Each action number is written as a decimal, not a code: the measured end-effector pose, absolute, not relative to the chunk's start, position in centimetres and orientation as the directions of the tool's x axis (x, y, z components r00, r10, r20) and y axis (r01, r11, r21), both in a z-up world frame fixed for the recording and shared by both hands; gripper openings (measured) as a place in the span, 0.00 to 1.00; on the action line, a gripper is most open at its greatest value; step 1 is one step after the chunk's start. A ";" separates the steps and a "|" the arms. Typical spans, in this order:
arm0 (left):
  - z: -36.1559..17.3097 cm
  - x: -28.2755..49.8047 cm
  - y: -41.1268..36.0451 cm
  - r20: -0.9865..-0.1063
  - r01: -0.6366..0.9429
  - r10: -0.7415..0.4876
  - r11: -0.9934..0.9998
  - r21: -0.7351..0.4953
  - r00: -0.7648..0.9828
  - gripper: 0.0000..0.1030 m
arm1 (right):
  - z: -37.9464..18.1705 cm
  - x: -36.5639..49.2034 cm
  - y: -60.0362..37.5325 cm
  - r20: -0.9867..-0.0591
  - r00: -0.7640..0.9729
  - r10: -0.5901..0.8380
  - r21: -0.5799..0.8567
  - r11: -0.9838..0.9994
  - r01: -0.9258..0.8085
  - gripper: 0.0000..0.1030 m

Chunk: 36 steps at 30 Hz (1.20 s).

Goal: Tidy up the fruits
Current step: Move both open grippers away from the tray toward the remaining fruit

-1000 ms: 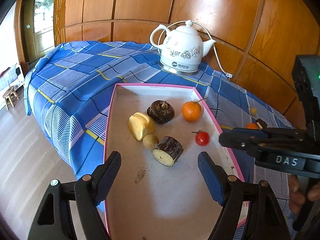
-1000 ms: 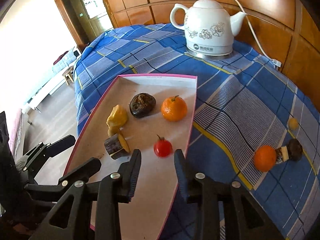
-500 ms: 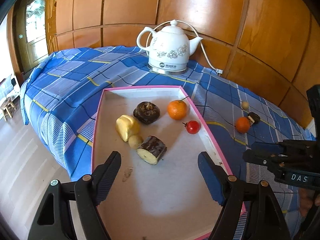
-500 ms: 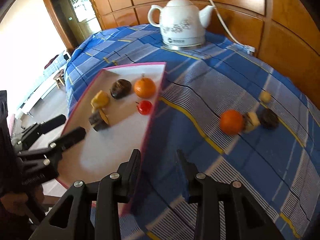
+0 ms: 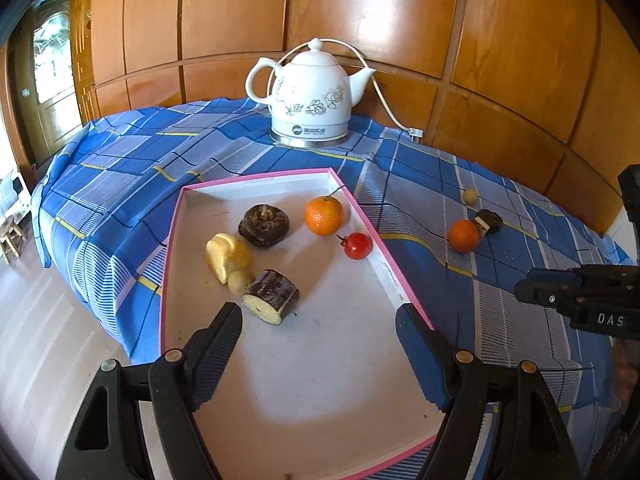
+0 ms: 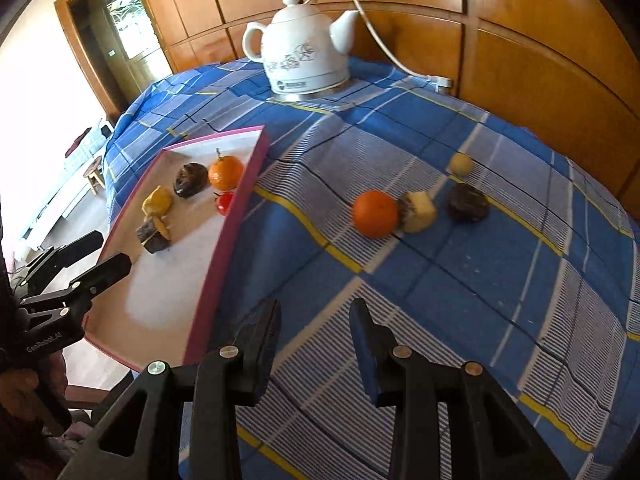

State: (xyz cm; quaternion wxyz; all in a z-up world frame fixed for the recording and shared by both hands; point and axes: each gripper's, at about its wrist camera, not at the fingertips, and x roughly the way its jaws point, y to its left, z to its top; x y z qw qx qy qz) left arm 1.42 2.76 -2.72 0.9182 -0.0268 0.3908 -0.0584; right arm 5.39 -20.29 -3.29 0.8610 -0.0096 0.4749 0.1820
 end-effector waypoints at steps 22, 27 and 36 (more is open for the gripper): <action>-3.1 1.3 0.8 -0.732 0.137 -0.146 0.988 -0.072 0.665 0.77 | -1.2 6.0 -30.0 -0.820 0.565 0.097 -0.005 0.984 -0.177 0.35; -3.1 1.5 0.2 -0.737 0.148 -0.145 0.987 -0.062 0.660 0.77 | -2.2 6.6 -33.3 -0.831 0.555 0.026 -0.041 0.993 -0.107 0.35; -3.4 1.8 -1.4 -0.753 0.178 -0.140 0.983 -0.031 0.642 0.77 | -4.7 7.1 -39.4 -0.858 0.514 0.009 0.054 0.996 0.073 0.35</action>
